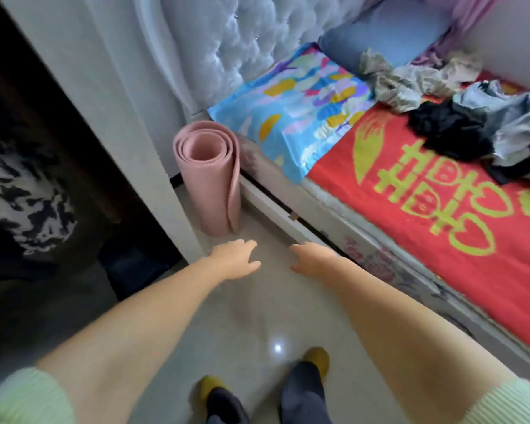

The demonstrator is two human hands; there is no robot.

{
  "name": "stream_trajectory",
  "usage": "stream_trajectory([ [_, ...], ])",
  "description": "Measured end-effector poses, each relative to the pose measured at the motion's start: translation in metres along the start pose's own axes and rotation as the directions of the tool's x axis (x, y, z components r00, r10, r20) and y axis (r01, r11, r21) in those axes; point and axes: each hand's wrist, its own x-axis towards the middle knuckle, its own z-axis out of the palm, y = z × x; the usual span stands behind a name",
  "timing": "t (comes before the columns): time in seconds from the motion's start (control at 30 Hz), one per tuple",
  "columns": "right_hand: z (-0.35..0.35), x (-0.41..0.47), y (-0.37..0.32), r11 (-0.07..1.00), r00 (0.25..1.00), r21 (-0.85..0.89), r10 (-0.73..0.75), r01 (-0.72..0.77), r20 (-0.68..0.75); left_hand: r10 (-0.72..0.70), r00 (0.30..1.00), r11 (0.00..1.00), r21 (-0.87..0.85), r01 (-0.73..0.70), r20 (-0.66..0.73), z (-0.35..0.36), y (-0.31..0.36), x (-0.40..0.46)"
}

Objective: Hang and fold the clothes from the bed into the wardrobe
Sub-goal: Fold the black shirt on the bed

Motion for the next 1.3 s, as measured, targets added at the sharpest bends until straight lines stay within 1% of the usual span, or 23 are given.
stream_trajectory([
  [0.07, -0.001, -0.015, 0.05, 0.995, 0.997, 0.066, 0.077, -0.075, -0.022, 0.075, 0.997, 0.994, 0.081, -0.075, 0.005, -0.016, 0.046, 0.024],
  [0.17, 0.007, -0.043, 0.131, 0.977, 0.987, 0.146, 0.16, -0.154, -0.03, 0.153, 0.987, 0.972, 0.171, -0.16, 0.052, -0.028, 0.127, 0.059],
  [0.23, 0.012, -0.058, 0.169, 0.969, 0.982, 0.167, 0.188, -0.183, -0.019, 0.18, 0.981, 0.961, 0.198, -0.192, 0.076, -0.029, 0.167, 0.073],
  [0.33, 0.017, -0.095, 0.256, 0.925, 0.956, 0.255, 0.292, -0.281, -0.008, 0.275, 0.959, 0.929, 0.235, -0.285, 0.075, -0.032, 0.258, 0.1],
  [0.4, 0.017, -0.117, 0.305, 0.901, 0.935, 0.271, 0.355, -0.338, -0.016, 0.341, 0.938, 0.904, 0.249, -0.346, 0.066, -0.039, 0.309, 0.113],
  [0.47, 0.016, -0.139, 0.348, 0.878, 0.916, 0.304, 0.399, -0.37, -0.037, 0.39, 0.918, 0.87, 0.298, -0.393, 0.073, -0.046, 0.355, 0.126],
  [0.57, 0.013, -0.165, 0.392, 0.85, 0.899, 0.357, 0.433, -0.386, -0.059, 0.439, 0.893, 0.82, 0.364, -0.443, 0.098, -0.056, 0.409, 0.144],
  [0.63, 0.016, -0.184, 0.426, 0.811, 0.875, 0.415, 0.479, -0.413, -0.067, 0.495, 0.861, 0.774, 0.39, -0.499, 0.119, -0.06, 0.456, 0.159],
  [0.77, 0.027, -0.199, 0.472, 0.752, 0.835, 0.454, 0.549, -0.478, -0.031, 0.581, 0.801, 0.696, 0.421, -0.582, 0.148, -0.056, 0.523, 0.174],
  [0.9, 0.029, -0.193, 0.519, 0.711, 0.807, 0.479, 0.591, -0.516, -0.008, 0.599, 0.776, 0.656, 0.435, -0.617, 0.198, -0.052, 0.566, 0.202],
  [1.0, 0.019, -0.175, 0.563, 0.68, 0.785, 0.492, 0.619, -0.544, 0.013, 0.598, 0.77, 0.647, 0.432, -0.628, 0.224, -0.062, 0.59, 0.245],
  [1.1, 0.002, -0.159, 0.604, 0.655, 0.77, 0.512, 0.638, -0.557, 0.021, 0.603, 0.767, 0.624, 0.469, -0.625, 0.22, -0.083, 0.615, 0.293],
  [1.17, -0.01, -0.147, 0.64, 0.615, 0.755, 0.551, 0.655, -0.564, 0.041, 0.608, 0.756, 0.597, 0.489, -0.636, 0.241, -0.099, 0.644, 0.333],
  [1.3, -0.024, -0.135, 0.697, 0.538, 0.714, 0.635, 0.699, -0.555, 0.032, 0.633, 0.717, 0.53, 0.512, -0.676, 0.292, -0.109, 0.701, 0.389],
])
